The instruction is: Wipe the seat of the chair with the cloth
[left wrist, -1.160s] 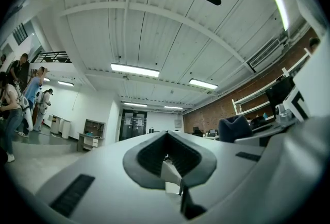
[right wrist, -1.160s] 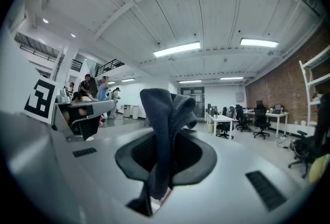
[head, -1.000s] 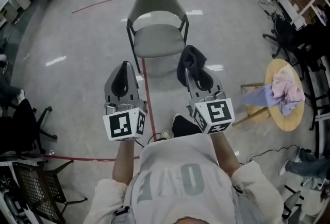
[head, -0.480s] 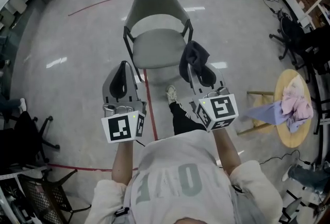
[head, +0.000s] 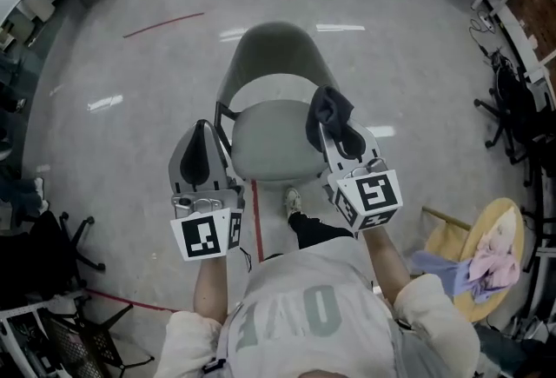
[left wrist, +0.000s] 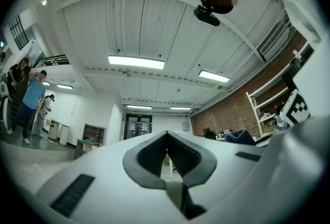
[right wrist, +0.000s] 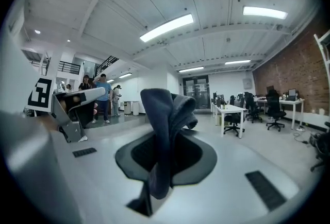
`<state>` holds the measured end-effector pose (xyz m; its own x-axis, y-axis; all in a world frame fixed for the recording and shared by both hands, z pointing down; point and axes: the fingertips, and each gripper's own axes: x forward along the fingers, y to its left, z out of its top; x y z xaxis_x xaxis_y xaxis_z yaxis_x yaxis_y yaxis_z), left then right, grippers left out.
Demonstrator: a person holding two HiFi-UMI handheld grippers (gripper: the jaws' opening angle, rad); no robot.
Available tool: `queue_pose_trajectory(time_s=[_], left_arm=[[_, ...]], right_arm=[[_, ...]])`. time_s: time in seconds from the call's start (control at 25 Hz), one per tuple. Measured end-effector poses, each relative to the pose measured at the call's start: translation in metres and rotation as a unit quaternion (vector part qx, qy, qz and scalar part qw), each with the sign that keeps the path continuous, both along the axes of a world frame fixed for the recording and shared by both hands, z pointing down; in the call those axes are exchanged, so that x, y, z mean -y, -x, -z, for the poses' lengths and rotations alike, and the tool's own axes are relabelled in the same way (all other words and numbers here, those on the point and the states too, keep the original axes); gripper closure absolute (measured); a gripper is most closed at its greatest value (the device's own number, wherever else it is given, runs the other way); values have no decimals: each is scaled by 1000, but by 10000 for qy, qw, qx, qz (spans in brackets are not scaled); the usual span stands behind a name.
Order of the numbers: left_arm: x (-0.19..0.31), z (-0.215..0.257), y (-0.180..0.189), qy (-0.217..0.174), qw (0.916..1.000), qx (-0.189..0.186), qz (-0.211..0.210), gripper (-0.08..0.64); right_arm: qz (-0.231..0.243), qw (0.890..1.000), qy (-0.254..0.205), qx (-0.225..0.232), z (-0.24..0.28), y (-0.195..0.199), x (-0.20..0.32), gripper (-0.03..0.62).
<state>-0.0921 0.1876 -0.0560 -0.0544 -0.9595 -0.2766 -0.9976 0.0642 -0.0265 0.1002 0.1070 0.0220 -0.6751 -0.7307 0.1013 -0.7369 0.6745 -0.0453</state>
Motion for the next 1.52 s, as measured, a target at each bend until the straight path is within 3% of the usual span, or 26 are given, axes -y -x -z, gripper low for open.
queue_pose_trajectory(time_s=[0.24, 0.52, 0.68, 1.08, 1.4, 1.52], left_arm=[[83, -1, 12, 143, 9999, 61, 59, 545], [135, -7, 14, 304, 9993, 24, -215, 545], [159, 5, 7, 194, 9989, 80, -423, 545], [178, 3, 23, 185, 9991, 41, -390, 545], [188, -33, 44, 486, 9982, 300, -179, 545], [201, -64, 65, 691, 9974, 153, -144, 545]], right_arm=[[157, 9998, 90, 35, -1, 26, 81, 543], [286, 9989, 345, 149, -5, 58, 101, 543], [241, 9994, 130, 192, 10, 68, 114, 543], [143, 9998, 59, 120, 8, 72, 137, 543], [456, 9984, 325, 88, -14, 106, 161, 543], [660, 9966, 493, 28, -38, 134, 176, 541]])
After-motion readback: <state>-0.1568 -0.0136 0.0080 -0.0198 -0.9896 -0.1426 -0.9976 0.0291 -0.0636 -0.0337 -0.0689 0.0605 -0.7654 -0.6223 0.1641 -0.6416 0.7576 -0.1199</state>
